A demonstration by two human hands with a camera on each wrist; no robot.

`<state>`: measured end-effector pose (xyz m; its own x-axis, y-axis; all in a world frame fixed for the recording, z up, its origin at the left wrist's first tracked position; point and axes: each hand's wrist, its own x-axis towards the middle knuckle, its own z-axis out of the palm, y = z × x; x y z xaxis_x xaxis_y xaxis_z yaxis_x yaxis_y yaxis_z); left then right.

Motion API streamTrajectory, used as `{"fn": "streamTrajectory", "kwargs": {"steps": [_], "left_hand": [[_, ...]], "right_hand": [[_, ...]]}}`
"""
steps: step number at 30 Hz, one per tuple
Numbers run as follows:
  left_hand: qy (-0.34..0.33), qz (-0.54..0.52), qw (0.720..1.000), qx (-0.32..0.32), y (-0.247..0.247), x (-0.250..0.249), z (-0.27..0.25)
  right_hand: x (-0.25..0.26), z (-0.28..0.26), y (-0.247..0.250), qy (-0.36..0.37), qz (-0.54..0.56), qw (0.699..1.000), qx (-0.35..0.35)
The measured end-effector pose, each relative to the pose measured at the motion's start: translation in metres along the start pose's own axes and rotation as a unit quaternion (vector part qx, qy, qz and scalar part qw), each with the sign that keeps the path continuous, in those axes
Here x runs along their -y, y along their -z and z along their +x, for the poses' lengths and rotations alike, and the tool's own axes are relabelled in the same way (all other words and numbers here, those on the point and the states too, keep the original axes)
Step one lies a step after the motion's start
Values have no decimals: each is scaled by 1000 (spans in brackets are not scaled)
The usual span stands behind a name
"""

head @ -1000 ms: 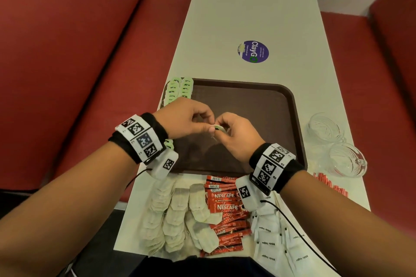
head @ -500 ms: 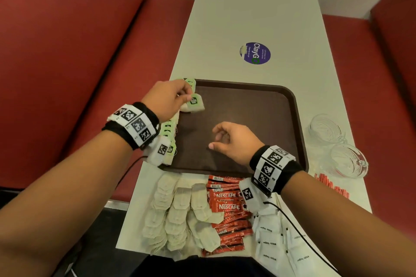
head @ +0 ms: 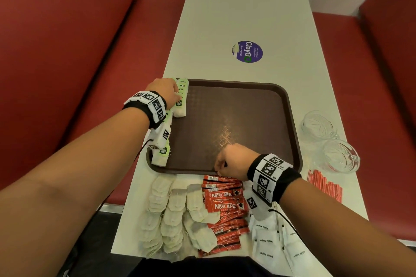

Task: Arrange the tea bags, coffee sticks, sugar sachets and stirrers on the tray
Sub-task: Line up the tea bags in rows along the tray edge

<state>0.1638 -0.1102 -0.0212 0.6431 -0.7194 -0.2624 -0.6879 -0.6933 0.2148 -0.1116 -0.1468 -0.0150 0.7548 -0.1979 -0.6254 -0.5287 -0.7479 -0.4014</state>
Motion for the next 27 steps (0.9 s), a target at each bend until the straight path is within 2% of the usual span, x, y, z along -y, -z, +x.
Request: {"fn": "streamTrajectory", "kwargs": {"steps": [2, 5, 7, 10, 13, 17, 22, 24, 27], "left_hand": [[-5, 39, 999, 0, -3, -8, 0], [-22, 115, 992, 36, -11, -21, -1], [-15, 124, 991, 49, -15, -23, -1], [-7, 113, 992, 54, -15, -21, -1], [-29, 98, 994, 33, -4, -22, -14], [-99, -25, 995, 1, 12, -19, -56], [-202, -61, 973, 91, 12, -3, -128], [-226, -43, 964, 132, 3, 8, -151], [-252, -13, 951, 181, -16, 22, -182]], "right_hand": [[-1, -1, 0, 6, 2, 1000, -2], [0, -2, 0, 8, 1, 1000, -3], [0, -2, -1, 2, 0, 1000, 0], [1, -4, -2, 0, -2, 1000, -4], [4, -10, -2, 9, -14, 1000, -10], [11, -14, -7, 42, -22, 998, -34], [30, -19, -21, 139, -56, 986, -77], [39, -19, -28, 169, -87, 980, -67], [50, -17, -37, 173, -157, 972, -32]]}}
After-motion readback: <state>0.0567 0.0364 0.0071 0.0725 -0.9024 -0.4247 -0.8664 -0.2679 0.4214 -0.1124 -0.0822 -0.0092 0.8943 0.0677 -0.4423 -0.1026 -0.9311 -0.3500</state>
